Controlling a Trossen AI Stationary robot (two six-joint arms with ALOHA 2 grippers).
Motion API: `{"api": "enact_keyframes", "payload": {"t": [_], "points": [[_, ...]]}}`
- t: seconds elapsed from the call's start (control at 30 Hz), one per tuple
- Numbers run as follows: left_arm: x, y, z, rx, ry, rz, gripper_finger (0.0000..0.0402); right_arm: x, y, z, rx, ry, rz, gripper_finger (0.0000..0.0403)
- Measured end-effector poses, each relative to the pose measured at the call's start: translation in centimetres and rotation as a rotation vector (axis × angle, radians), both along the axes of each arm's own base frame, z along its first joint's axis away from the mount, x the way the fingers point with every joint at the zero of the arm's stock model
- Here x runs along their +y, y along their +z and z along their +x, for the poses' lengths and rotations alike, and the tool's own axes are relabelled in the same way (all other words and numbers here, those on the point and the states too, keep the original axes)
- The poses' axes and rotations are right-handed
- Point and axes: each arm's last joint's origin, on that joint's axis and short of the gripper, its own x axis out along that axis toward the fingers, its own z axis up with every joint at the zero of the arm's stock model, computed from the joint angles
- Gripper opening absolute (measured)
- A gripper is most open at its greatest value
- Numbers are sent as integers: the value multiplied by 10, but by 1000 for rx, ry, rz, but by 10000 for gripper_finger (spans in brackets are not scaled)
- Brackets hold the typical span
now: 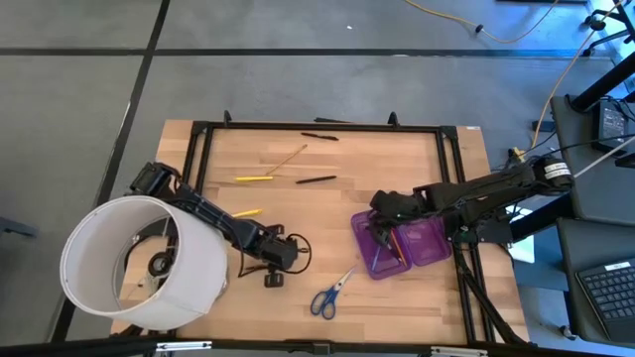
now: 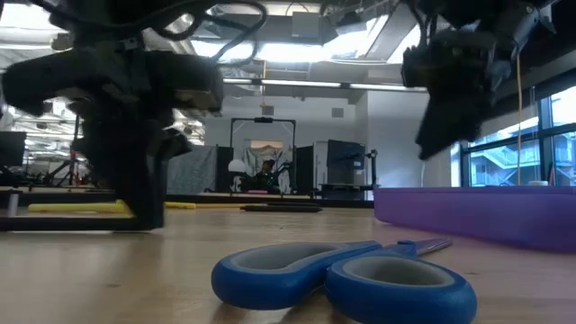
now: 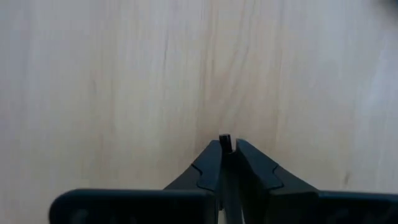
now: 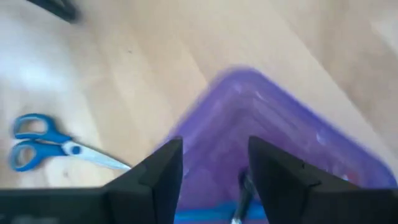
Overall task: Pick & place school supplies into a supply box
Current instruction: Put the bottom black pen into the supply box
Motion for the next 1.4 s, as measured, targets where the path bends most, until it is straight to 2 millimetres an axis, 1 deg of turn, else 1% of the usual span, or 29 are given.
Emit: {"api": "enact_keyframes", "payload": {"t": [0.13,0.23,0.33,0.47,0.67,0.73,0.87,0.93,1.13,1.4], "points": [[4,16,21,-169,-44,6,23,9,10,8,-152,173,-110,183],[8,27,35,-297,-71,-4,21,18,18,13,-263,269,-171,183],[13,40,48,-413,-114,-11,20,26,24,15,-337,336,-212,183],[19,52,58,-537,-186,-25,20,34,24,14,-354,413,-257,183],[30,66,69,-706,-234,-10,20,44,25,11,-376,511,-320,183],[34,71,72,-765,-240,5,20,47,27,12,-400,522,-354,183],[36,87,77,-939,-288,-14,20,48,31,13,-435,456,-447,183],[38,94,79,-1004,-297,-12,20,49,33,14,-454,452,-464,183],[42,102,81,-1094,-322,59,20,51,41,17,-550,469,-442,183],[43,113,81,-1213,-330,111,20,52,47,20,-621,466,-461,183]]}}
